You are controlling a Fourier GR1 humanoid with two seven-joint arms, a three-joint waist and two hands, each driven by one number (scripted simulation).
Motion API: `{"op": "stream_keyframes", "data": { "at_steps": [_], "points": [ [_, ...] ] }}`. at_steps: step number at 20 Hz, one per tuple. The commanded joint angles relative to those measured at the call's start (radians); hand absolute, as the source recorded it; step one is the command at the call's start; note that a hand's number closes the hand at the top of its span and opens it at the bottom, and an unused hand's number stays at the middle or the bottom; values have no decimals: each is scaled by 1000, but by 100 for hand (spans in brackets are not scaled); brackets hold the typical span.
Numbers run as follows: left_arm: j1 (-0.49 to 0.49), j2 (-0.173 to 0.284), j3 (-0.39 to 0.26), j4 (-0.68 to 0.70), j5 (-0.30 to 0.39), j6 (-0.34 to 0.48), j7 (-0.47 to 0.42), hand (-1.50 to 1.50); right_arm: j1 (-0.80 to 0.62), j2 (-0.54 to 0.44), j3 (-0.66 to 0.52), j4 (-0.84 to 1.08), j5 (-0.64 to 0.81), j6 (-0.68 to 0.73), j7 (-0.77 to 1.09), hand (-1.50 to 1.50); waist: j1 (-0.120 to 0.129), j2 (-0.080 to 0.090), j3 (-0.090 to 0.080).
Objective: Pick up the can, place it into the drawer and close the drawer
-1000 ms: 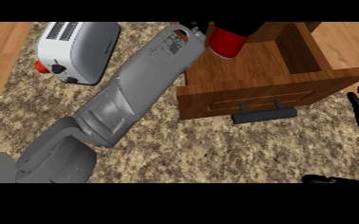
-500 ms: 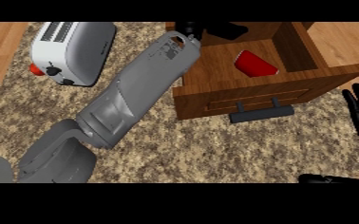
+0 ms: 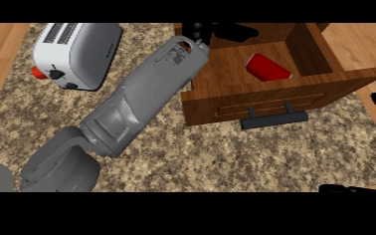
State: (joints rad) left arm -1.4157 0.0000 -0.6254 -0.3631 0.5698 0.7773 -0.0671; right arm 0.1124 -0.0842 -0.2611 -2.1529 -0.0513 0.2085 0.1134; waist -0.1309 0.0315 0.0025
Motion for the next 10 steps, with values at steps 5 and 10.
{"op": "stream_keyframes", "data": {
  "at_steps": [5,10],
  "points": [
    [5,0,17,-26,71,5,-17,-150,-13,-83,38,-94,185,13,-36,-150,21,-7,-2],
    [-24,0,46,-36,117,14,-43,-150,-36,-85,88,-71,297,-5,-102,-150,40,-8,-1]
  ]
}}
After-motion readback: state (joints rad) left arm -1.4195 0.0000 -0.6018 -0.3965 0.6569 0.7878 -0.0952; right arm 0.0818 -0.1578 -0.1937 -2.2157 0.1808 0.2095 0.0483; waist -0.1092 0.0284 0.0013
